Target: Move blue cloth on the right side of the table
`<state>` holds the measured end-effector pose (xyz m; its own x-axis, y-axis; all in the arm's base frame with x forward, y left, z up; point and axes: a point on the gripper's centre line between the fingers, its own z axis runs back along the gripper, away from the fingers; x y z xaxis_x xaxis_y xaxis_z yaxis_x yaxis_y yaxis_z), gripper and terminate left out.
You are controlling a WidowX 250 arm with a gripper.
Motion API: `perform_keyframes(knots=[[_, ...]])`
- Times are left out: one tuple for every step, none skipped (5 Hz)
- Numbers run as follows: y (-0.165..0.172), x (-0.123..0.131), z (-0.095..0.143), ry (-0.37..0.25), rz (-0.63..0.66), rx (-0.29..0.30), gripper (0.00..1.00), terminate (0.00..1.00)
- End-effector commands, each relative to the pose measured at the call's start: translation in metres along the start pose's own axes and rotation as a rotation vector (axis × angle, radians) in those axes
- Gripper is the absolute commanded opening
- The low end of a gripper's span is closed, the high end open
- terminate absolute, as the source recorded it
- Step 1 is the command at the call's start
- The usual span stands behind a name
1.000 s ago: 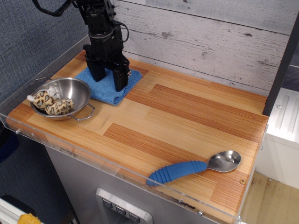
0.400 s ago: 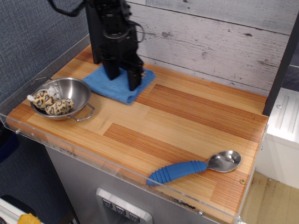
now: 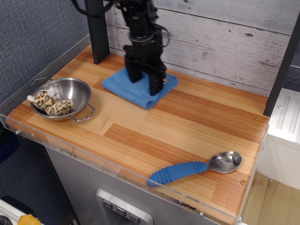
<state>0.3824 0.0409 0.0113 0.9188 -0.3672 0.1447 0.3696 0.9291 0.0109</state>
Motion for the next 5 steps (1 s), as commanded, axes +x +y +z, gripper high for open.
perform_keyframes(knots=[[-0.065, 0.023, 0.014, -0.054, -0.187, -0.042, 1.0, 0.0], [-0.093, 0.019, 0.016, -0.058, -0.252, -0.068, 1.0, 0.0], [-0.118, 0.01, 0.018, -0.06, -0.321, -0.09, 1.0, 0.0], [-0.141, 0.006, 0.019, -0.056, -0.38, -0.11, 1.0, 0.0], [-0.157, 0.005, 0.02, -0.052, -0.414, -0.115, 1.0, 0.0]])
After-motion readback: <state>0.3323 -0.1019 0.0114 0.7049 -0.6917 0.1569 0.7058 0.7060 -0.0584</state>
